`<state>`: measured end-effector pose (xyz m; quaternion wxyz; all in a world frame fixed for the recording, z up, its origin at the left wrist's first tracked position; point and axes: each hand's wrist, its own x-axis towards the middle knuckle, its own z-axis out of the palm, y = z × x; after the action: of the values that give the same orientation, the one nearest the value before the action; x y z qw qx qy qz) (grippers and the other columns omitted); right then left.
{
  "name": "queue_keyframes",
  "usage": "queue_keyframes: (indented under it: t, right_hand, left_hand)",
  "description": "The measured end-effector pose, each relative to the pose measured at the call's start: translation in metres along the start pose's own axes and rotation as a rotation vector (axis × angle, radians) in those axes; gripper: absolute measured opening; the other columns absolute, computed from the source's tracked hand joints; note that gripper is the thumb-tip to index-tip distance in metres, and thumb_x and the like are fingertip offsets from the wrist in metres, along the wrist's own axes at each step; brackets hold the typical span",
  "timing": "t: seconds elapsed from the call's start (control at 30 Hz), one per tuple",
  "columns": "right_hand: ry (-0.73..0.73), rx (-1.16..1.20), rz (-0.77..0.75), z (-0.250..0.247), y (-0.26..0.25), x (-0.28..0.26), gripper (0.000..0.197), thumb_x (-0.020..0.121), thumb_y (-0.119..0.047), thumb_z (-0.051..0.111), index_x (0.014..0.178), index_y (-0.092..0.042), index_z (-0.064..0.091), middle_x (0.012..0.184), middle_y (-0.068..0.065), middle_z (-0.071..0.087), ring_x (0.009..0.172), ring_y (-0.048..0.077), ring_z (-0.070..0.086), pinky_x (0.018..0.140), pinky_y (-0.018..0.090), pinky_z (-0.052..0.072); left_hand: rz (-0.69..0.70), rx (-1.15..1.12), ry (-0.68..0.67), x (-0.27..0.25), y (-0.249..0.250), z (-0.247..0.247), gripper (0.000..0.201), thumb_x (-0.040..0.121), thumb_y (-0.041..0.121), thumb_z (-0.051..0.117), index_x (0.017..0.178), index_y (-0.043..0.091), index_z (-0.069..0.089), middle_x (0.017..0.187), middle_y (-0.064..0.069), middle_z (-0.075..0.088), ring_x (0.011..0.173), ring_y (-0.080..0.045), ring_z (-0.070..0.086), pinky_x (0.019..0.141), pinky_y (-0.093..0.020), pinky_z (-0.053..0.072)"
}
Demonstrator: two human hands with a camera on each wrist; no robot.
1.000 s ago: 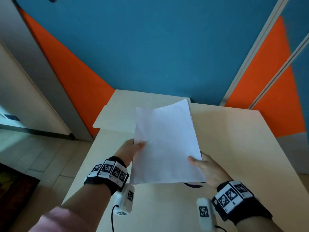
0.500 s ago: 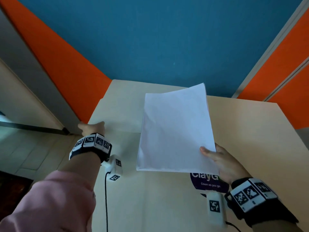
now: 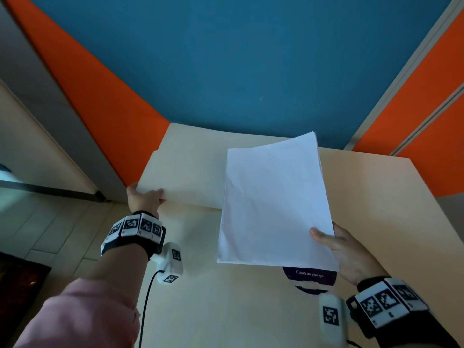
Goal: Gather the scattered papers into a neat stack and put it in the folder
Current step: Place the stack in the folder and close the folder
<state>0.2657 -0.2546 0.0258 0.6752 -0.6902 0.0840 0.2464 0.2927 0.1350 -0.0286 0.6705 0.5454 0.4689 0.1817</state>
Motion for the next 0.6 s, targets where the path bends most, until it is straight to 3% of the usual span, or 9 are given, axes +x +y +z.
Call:
queue_keyframes:
  t: [0.17,0.23,0.3,0.33,0.37,0.43,0.47,0.53,0.6]
  right_hand:
    - [0.021,-0.014,-0.005,-0.023,0.008,-0.033,0.097,0.029,-0.061,0.086,0.112,-0.018,0.062,0.105,0.000,0.075,0.093,0.017,0.072,0.072,0.028,0.056]
    - [0.030,-0.029,0.006,-0.034,0.011,-0.047,0.093,0.035,-0.055,0.087,0.115,-0.016,0.061,0.104,0.000,0.074,0.092,0.018,0.071,0.070,0.025,0.056]
    - [0.020,-0.029,0.001,-0.044,0.013,-0.063,0.090,0.034,-0.053,0.087,0.113,-0.016,0.061,0.099,-0.002,0.075,0.089,0.016,0.071,0.069,0.024,0.055]
    - [0.025,-0.030,0.004,-0.049,0.014,-0.070,0.087,0.037,-0.053,0.088,0.112,-0.016,0.062,0.098,-0.002,0.075,0.089,0.017,0.071,0.073,0.026,0.054]
    - [0.023,-0.015,0.012,-0.054,0.015,-0.075,0.074,0.053,-0.046,0.085,0.114,-0.014,0.061,0.098,-0.001,0.074,0.090,0.018,0.068,0.078,0.029,0.051]
    - [0.043,0.035,0.038,-0.061,0.017,-0.088,0.037,0.086,-0.020,0.063,0.120,-0.008,0.056,0.099,-0.001,0.069,0.092,0.016,0.062,0.080,0.031,0.047]
    - [0.050,0.037,0.048,-0.066,0.019,-0.093,0.034,0.089,-0.015,0.058,0.122,-0.007,0.055,0.101,0.000,0.067,0.094,0.017,0.061,0.079,0.030,0.046]
    - [0.039,0.038,0.050,-0.076,0.026,-0.100,0.058,0.072,-0.030,0.076,0.122,-0.009,0.057,0.107,0.002,0.070,0.100,0.021,0.063,0.083,0.031,0.047]
    - [0.024,0.019,0.065,-0.082,0.035,-0.106,0.093,0.036,-0.050,0.089,0.117,-0.014,0.061,0.109,0.001,0.071,0.103,0.022,0.063,0.089,0.036,0.047]
  left_hand:
    - [-0.049,0.030,0.016,-0.037,-0.029,-0.030,0.062,0.081,-0.010,0.057,0.135,0.017,0.043,0.124,-0.019,0.056,0.099,-0.037,0.060,0.074,-0.037,0.053]
    - [-0.051,0.058,0.027,-0.055,-0.038,-0.043,0.061,0.081,-0.009,0.057,0.135,0.016,0.043,0.120,-0.018,0.056,0.094,-0.037,0.059,0.070,-0.039,0.054]
    - [-0.067,0.079,0.039,-0.075,-0.047,-0.058,0.063,0.082,-0.007,0.057,0.137,0.017,0.041,0.117,-0.015,0.055,0.093,-0.037,0.059,0.076,-0.041,0.054]
    - [-0.075,0.087,0.046,-0.084,-0.052,-0.066,0.064,0.082,-0.007,0.056,0.138,0.019,0.040,0.115,-0.014,0.054,0.093,-0.036,0.058,0.080,-0.043,0.054]
    - [-0.080,0.094,0.054,-0.092,-0.057,-0.074,0.065,0.081,-0.007,0.056,0.138,0.021,0.040,0.115,-0.014,0.053,0.093,-0.036,0.057,0.082,-0.044,0.054]
    - [-0.091,0.101,0.064,-0.109,-0.067,-0.090,0.068,0.080,-0.008,0.056,0.138,0.023,0.040,0.120,-0.016,0.054,0.098,-0.038,0.058,0.086,-0.048,0.054]
    - [-0.093,0.096,0.067,-0.117,-0.072,-0.097,0.068,0.080,-0.008,0.057,0.138,0.023,0.040,0.122,-0.017,0.053,0.099,-0.039,0.058,0.086,-0.051,0.053]
    - [-0.090,0.110,0.069,-0.132,-0.083,-0.111,0.068,0.079,-0.009,0.057,0.137,0.024,0.041,0.124,-0.017,0.053,0.099,-0.039,0.058,0.086,-0.054,0.053]
    - [-0.084,0.137,0.078,-0.145,-0.093,-0.125,0.067,0.078,-0.009,0.057,0.135,0.024,0.043,0.125,-0.019,0.053,0.103,-0.043,0.058,0.085,-0.056,0.053]
